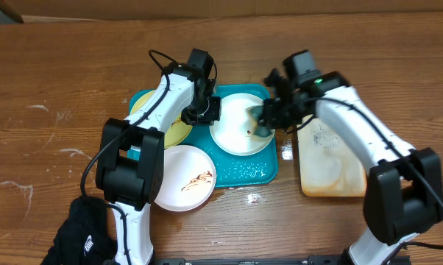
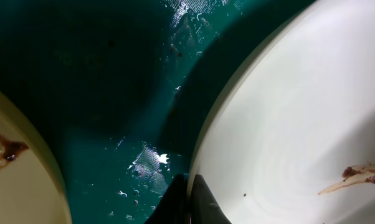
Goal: Clean dirty plates on tray and stack at the side
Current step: 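Carry the sponge with the right gripper onto the white plate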
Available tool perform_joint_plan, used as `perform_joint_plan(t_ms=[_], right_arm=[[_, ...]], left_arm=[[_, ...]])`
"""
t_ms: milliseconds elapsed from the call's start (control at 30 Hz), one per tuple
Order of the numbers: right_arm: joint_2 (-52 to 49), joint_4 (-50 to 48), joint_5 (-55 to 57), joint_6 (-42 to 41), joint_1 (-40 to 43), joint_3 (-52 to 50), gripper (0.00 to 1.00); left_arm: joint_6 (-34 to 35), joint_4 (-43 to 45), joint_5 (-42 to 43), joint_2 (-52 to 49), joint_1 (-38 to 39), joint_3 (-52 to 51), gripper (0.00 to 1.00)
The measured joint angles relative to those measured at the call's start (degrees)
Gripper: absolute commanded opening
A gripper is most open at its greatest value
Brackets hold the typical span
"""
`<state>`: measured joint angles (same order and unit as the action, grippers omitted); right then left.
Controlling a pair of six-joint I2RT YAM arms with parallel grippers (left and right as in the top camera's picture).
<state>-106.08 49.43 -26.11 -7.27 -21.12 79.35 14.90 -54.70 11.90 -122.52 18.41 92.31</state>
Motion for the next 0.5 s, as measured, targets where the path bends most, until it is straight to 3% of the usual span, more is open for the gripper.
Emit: perform_joint_plan(t_ms=[500], right_arm=[[-10.69, -15.45, -2.23, -13.11, -11.89, -1.79, 0.04]], left_arm=[[0.20, -0.52, -1.49, -0.63, -0.24, 0.00, 0.04]])
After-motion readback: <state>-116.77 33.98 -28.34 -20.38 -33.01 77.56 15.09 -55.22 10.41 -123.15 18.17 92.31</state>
